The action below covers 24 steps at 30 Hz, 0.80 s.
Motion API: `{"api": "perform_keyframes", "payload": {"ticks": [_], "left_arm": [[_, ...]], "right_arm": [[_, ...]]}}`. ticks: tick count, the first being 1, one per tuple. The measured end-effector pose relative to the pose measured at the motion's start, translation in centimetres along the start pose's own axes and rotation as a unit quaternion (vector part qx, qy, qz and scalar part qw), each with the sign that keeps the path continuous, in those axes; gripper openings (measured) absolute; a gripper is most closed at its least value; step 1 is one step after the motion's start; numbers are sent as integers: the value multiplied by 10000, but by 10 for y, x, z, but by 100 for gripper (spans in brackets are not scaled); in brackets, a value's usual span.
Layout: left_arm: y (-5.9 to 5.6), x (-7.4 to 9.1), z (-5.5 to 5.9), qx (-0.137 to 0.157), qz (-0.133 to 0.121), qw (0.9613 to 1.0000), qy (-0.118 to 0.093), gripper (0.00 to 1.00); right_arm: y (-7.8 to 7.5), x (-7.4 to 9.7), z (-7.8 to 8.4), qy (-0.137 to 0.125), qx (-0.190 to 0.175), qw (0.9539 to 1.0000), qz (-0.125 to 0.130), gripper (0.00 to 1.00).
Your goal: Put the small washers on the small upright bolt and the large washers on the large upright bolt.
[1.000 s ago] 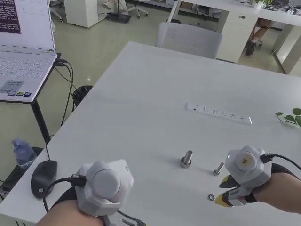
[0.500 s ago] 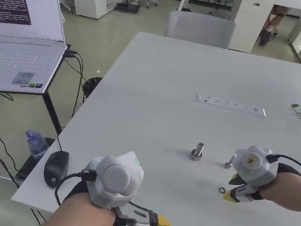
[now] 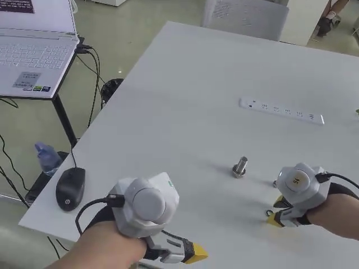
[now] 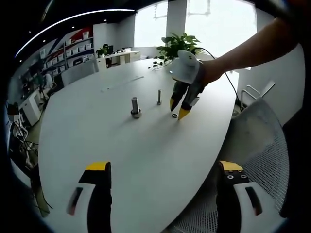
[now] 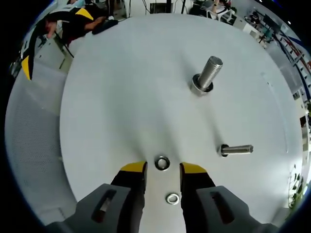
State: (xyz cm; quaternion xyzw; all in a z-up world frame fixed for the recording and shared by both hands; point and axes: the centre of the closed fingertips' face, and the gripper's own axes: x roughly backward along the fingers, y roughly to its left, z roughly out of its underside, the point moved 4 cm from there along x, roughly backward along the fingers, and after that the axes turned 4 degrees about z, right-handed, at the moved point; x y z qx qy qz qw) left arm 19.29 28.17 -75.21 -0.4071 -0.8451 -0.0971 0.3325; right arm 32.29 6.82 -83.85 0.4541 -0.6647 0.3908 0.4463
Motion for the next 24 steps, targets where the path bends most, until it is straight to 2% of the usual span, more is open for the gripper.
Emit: {"api": "perform_keyframes", "payload": {"ticks": [3, 9, 17, 24], "left_arm": [[0, 1, 2, 5, 32, 10000, 25, 89], [2, 2, 2, 50, 68, 10000, -16, 87], [0, 4, 10, 83, 172, 9998, 86, 83], [-4, 5, 11, 49, 258, 9996, 131, 81]], "right_arm": [[4, 0, 0, 52, -50, 9998, -161, 23], [3, -1, 0, 87, -47, 9998, -161, 23], [3, -1, -2, 265, -45, 9995, -152, 20], [2, -1, -4, 375, -118, 9992, -119, 17]]}}
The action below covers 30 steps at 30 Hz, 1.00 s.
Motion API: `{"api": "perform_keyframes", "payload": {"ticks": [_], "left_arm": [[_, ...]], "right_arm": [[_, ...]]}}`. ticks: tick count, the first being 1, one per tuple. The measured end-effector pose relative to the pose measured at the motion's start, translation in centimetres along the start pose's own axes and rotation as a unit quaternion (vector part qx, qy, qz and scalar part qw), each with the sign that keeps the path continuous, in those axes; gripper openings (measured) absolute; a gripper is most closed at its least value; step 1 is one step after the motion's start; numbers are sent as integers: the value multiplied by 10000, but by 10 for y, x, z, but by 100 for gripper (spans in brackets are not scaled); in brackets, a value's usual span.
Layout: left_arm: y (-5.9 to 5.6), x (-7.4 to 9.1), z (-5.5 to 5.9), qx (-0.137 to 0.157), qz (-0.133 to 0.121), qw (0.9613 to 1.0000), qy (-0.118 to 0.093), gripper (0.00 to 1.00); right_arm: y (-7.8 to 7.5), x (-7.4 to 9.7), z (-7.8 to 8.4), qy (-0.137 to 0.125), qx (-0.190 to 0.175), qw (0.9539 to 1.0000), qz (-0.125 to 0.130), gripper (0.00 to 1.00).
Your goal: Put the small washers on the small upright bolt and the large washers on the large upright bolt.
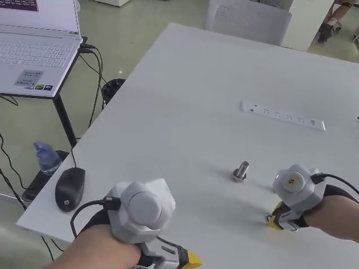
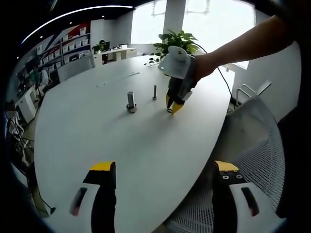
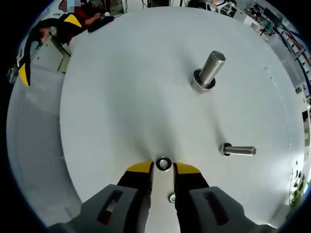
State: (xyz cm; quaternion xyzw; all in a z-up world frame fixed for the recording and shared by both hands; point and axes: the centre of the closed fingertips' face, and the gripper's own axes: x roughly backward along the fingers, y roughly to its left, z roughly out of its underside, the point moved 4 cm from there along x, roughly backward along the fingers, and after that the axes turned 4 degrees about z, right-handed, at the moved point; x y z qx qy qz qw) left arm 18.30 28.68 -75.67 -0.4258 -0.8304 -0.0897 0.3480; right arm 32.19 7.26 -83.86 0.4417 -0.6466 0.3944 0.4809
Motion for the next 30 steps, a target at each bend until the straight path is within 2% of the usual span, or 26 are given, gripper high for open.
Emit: {"api": "perform_keyframes", "payload": {"ticks": [4, 7, 11, 16, 23, 30], "left_arm": [[0, 1, 0, 7, 4, 10000, -9, 80], [1, 1, 1, 13, -6, 10000, 14, 79], [-1, 0, 1, 25, 23, 10000, 19, 78], [-3, -2, 1, -3, 64, 10000, 62, 77], [-2, -2, 1, -33, 97, 9998, 149, 74], [-2, -3, 2, -14, 137, 9998, 150, 74]], "right_arm": [[2, -1, -2, 112, 199, 9997, 40, 14], [0, -2, -1, 148, 147, 9998, 22, 14], [0, -2, -2, 209, 266, 9994, 6, 14], [-2, -1, 0, 154, 36, 9999, -18, 13], [-3, -2, -1, 100, 25, 9999, 3, 13], [-4, 0, 2, 105, -12, 9999, -41, 13]]}}
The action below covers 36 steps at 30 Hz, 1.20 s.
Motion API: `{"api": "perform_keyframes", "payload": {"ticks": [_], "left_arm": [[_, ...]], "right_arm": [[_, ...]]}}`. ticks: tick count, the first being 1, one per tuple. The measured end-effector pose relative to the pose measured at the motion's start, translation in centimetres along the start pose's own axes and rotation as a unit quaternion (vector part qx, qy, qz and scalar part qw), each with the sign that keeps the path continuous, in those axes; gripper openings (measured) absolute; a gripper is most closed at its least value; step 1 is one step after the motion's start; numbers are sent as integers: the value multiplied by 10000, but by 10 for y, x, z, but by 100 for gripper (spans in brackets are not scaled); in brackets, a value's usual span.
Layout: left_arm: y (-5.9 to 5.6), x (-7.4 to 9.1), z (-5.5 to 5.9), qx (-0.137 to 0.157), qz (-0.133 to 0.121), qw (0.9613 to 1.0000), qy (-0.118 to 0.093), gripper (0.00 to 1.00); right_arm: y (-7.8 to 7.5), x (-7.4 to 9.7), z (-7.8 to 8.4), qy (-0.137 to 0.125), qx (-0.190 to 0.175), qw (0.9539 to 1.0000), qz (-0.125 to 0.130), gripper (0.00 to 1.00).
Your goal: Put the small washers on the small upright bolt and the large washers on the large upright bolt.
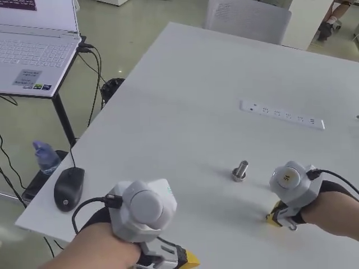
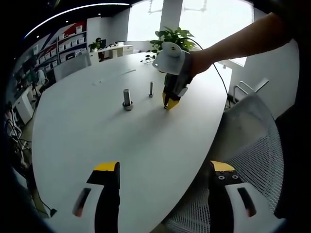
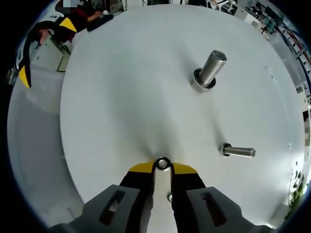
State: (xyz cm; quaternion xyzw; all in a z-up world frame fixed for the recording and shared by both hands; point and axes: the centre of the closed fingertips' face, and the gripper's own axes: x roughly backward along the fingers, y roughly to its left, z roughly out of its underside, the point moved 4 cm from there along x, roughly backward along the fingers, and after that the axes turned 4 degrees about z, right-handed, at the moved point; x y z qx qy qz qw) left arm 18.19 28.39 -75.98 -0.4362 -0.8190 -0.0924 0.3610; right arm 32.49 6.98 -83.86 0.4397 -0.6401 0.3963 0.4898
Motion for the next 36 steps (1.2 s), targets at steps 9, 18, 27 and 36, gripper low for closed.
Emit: {"api": "perform_keyframes", "payload": {"ticks": [9, 18, 27, 36], "left_arm": [[6, -1, -3, 2, 10, 10000, -21, 73], [11, -3, -7, -55, 47, 10000, -2, 72], [12, -4, -6, -66, 54, 10000, 27, 71], [9, -4, -5, -45, 98, 9999, 63, 69]], "right_arm": [[-13, 12, 13, 29, -121, 9999, 73, 13], [-36, 30, 25, 74, -252, 9993, 254, 13], [-61, 46, 18, 25, -291, 9986, 447, 13], [-70, 57, 2, -70, -175, 9985, 516, 13]]}}
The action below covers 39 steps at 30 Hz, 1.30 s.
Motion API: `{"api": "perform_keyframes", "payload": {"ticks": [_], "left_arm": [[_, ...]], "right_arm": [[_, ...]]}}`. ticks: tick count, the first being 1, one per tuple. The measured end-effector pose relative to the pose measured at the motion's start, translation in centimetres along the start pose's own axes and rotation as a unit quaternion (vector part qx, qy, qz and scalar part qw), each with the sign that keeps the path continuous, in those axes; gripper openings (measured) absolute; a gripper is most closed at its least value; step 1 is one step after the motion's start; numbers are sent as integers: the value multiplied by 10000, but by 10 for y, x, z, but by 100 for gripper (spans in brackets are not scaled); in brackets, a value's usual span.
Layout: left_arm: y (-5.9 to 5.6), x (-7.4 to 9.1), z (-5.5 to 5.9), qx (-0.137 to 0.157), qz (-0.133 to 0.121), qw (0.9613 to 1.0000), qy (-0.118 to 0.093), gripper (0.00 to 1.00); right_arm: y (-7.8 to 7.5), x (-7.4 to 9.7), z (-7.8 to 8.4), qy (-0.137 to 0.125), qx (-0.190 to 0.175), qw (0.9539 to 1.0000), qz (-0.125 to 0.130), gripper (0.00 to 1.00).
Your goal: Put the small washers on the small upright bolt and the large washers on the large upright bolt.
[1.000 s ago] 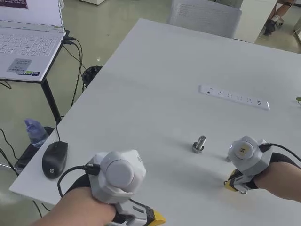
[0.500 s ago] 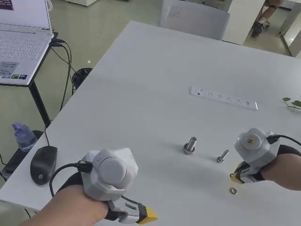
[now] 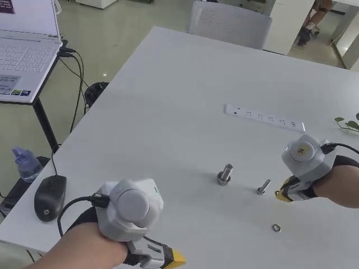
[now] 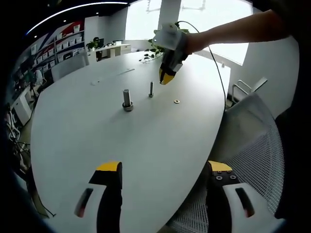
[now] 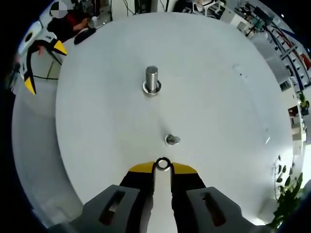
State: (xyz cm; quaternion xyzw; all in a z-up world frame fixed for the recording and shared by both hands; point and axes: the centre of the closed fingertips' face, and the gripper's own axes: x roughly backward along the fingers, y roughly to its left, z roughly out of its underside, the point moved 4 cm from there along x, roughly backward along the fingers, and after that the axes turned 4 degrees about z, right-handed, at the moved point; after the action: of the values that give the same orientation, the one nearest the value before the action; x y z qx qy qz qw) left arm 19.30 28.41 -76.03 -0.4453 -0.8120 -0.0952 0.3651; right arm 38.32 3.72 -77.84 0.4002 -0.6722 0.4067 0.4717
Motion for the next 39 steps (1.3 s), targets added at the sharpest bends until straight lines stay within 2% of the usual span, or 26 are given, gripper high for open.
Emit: {"api": "perform_keyframes", "payload": {"ticks": [4, 11, 19, 39], "left_arm": [[1, 1, 1, 9, -8, 10000, 12, 69], [1, 2, 2, 36, -30, 10000, 15, 69], [2, 3, 5, 69, -36, 9999, 73, 67], [10, -1, 8, 140, 20, 9998, 155, 66]], "right_arm": [[-7, 3, -7, -38, -2, 10000, 9, 13], [-4, 13, -22, -94, 65, 9999, 57, 13], [-3, 10, -30, -61, 143, 9999, 36, 13], [-5, -6, -30, 98, 224, 9997, -65, 13]]}}
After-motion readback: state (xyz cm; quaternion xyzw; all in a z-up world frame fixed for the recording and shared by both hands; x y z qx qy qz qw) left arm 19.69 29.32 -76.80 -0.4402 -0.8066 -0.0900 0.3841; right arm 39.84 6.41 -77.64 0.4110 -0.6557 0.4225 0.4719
